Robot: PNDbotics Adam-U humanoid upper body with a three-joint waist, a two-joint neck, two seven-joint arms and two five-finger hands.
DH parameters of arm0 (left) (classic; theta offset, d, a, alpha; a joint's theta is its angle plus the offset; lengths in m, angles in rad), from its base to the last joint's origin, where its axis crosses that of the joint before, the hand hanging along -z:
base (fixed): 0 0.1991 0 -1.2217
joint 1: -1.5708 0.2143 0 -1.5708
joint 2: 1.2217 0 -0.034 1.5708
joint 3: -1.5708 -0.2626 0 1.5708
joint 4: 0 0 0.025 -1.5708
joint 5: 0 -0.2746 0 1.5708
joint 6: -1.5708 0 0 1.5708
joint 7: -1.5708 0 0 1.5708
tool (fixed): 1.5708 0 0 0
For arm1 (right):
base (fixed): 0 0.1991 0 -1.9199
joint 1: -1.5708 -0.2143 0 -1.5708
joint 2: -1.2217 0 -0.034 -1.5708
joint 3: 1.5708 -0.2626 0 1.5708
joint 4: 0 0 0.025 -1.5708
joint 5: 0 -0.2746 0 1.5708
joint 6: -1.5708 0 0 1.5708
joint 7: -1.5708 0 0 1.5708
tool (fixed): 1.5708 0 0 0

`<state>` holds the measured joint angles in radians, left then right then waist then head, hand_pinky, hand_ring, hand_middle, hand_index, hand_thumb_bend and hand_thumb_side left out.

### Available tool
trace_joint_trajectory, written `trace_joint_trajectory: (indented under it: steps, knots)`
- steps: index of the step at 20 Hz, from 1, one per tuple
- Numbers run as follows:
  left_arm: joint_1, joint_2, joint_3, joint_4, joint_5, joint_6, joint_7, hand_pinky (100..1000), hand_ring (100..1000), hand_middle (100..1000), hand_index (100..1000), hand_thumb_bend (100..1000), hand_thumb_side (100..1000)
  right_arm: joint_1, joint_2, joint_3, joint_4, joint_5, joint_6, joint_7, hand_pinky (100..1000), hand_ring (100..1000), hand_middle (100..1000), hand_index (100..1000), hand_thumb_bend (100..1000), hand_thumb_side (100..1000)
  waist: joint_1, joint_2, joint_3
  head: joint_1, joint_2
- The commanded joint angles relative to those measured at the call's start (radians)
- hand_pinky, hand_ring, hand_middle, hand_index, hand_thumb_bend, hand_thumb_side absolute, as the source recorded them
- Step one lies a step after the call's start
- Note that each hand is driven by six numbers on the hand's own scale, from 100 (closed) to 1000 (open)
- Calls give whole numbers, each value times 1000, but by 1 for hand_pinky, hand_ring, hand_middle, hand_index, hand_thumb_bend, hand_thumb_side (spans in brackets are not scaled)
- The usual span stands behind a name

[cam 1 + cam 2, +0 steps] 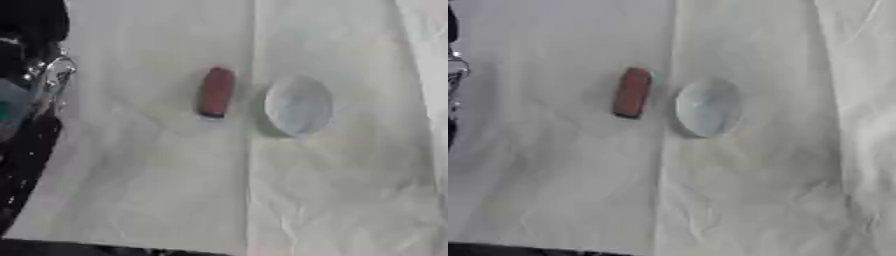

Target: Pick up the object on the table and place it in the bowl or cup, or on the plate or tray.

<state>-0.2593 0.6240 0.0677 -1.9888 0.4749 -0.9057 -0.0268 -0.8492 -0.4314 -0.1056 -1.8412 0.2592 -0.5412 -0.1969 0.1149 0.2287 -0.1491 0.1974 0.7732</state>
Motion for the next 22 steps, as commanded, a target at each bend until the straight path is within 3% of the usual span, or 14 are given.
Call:
trace_joint_trajectory:
  steps: [1,9,12,13,15,16,18,20,22]
  knots:
    - [0,23,27,-11,50,-1,-43,871,933,912,949,100,787,-7,-21,-11,-20,6,7,-3,641,742,891,834,100,618,-3,-15,-1,7,-3]
    - [17,27,39,-11,116,-1,-131,860,926,910,949,100,778,-7,-25,-11,-15,7,5,2,636,736,891,835,100,613,1,-8,-19,-3,-3]
    - [33,54,41,-11,115,-1,-171,732,828,871,939,100,760,-8,-28,-13,-11,5,5,6,634,733,891,836,100,611,4,-5,-24,0,-3]
    - [41,65,41,-11,111,-1,-186,726,823,868,938,100,759,-8,-28,-13,-10,4,5,7,634,733,891,836,100,611,5,-4,-25,2,-3]
    - [61,98,37,-11,93,-1,-233,684,783,831,927,100,673,-7,-30,-12,-9,3,5,11,632,731,891,837,100,618,8,-4,-26,7,-3]
    - [71,124,33,-11,81,-1,-269,689,785,835,926,121,588,-5,-31,-12,-8,2,5,13,630,729,891,837,100,610,11,-5,-26,11,-3]
    - [84,167,32,-11,76,-1,-343,707,794,838,928,209,522,0,-32,-13,-8,0,7,18,628,727,891,838,100,609,16,-6,-26,17,-3]
    - [90,206,37,-11,92,-1,-421,731,810,841,932,297,485,6,-34,-14,-8,-3,10,23,625,723,891,839,100,608,21,-7,-27,19,-3]
    - [98,254,47,-11,107,-1,-496,766,837,859,945,324,489,16,-40,-18,-9,-5,13,27,622,721,891,840,100,608,25,-7,-29,20,-3]
